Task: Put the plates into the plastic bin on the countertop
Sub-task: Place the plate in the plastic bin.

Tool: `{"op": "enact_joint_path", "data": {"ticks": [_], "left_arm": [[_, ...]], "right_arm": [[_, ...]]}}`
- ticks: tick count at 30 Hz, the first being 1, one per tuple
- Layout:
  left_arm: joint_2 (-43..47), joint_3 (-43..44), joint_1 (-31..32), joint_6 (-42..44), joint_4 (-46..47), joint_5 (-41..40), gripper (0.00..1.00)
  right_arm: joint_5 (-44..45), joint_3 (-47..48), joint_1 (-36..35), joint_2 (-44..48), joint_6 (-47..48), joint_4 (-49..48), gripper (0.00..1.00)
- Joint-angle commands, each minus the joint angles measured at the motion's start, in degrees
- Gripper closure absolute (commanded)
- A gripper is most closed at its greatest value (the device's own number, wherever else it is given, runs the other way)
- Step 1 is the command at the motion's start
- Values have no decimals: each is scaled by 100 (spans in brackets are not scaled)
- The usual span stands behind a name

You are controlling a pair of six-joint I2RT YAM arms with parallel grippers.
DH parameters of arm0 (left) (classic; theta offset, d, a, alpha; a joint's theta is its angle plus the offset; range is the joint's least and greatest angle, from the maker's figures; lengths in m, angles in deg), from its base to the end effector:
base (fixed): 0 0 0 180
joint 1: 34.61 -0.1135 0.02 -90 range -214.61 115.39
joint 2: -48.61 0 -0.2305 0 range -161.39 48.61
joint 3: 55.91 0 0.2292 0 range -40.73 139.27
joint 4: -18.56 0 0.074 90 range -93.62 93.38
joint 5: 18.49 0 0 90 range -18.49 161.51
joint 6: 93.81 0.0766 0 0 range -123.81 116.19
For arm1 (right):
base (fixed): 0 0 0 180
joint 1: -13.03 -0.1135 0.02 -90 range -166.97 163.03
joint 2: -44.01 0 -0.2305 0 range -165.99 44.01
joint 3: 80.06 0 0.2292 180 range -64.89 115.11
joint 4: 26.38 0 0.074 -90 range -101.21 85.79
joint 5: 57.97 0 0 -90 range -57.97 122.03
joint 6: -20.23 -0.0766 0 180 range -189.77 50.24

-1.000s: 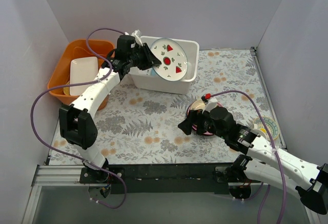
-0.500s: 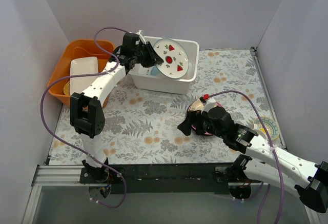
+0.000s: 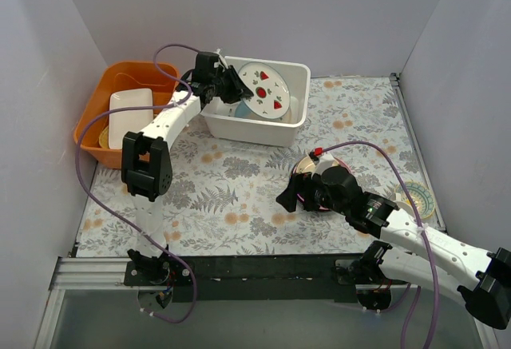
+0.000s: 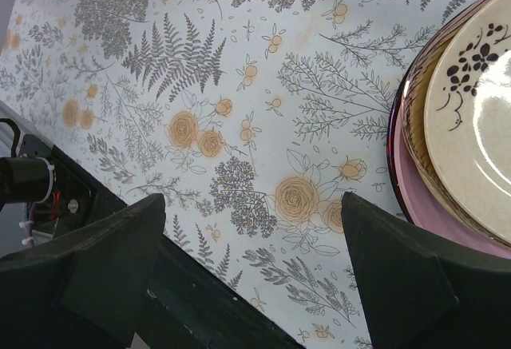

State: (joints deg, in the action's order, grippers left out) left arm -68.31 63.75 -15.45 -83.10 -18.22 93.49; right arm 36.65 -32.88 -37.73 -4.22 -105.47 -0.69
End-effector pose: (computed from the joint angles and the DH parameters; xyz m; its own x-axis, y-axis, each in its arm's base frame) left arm 0.4378 -0.1825 0.2488 -0.6852 -0.7265 0.0519 -0.4085 0.3244 -0.8531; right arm 0.1502 0.1741 0.2136 -0.6551 0.1174 -0.7464 -0.4239 0.7606 0.4917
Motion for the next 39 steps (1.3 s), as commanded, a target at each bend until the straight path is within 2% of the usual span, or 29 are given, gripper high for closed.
{"op": "enact_joint_path", "data": {"ticks": [1,15,17,18,19,25,36,39], "left_arm": [[74,529,-61,-148,517,307,100],[-331,274,-79,-113,420,395,100],[-349,256,-88,-87,377,360,97],[-366,256,-96,-70,350,343,95],[-375,274,-96,-61,315,264,85],[-489,309,-149,-26,104,210,76],[-507,221,-184,89,-159,27,38],[-463,221,-211,124,-300,-123,34]], "right_arm": [[-14,-28,-4,-20,81,-94,2],[-76,-19,23,-81,90,-50,2],[-84,-28,23,-73,90,-50,2],[-84,-19,23,-73,90,-50,2],[-84,-11,23,-73,81,-50,2],[-40,-19,23,-29,90,11,2],[47,-10,31,6,55,64,2],[48,-11,31,6,55,73,2]]}}
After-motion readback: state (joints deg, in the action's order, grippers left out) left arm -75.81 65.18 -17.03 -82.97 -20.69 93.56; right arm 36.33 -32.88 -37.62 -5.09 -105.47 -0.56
